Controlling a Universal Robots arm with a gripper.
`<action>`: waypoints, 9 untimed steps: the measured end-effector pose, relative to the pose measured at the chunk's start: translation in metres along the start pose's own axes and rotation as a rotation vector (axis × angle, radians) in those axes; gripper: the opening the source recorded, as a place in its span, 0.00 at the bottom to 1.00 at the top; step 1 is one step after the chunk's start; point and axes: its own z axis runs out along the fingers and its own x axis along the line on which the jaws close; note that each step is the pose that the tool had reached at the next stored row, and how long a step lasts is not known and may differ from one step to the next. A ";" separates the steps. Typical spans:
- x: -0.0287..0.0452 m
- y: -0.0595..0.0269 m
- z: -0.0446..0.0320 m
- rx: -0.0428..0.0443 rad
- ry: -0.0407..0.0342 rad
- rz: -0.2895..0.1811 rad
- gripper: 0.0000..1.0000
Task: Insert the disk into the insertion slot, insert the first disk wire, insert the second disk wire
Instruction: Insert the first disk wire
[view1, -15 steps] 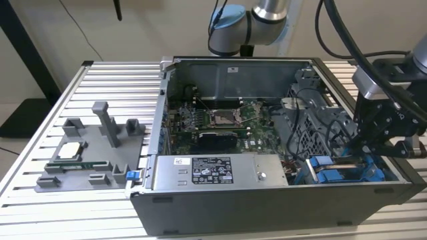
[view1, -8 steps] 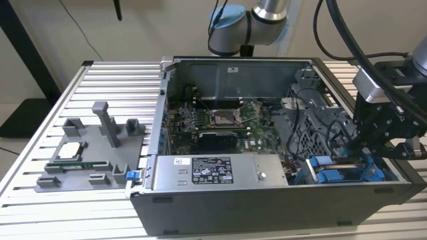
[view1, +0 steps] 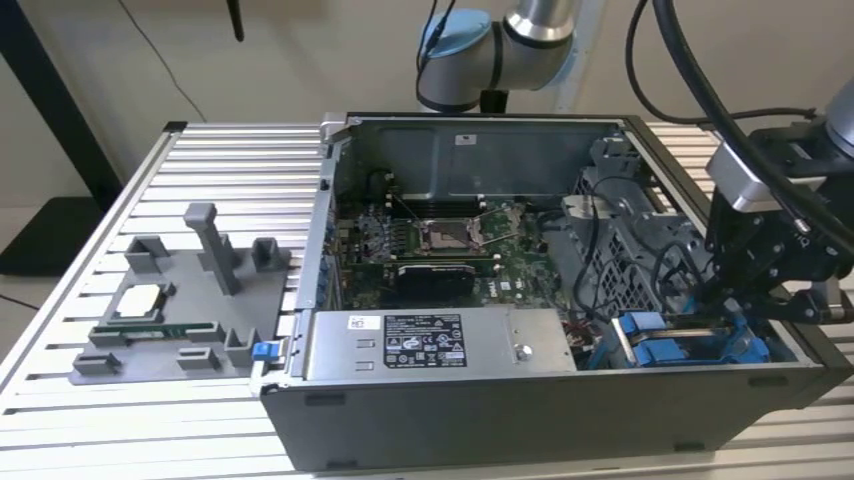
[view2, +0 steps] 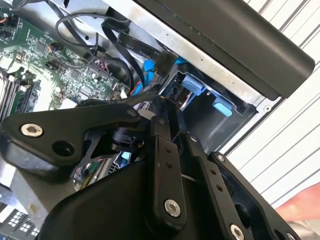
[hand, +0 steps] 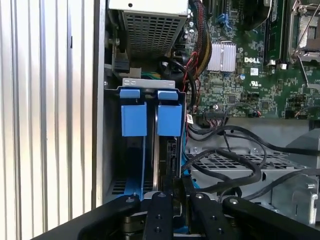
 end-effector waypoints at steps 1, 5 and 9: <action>0.0000 0.0000 0.0003 0.0000 -0.0005 0.000 0.00; 0.0002 -0.0003 0.0014 0.0000 -0.0036 0.000 0.00; 0.0003 -0.0006 0.0028 0.0002 -0.0058 0.001 0.00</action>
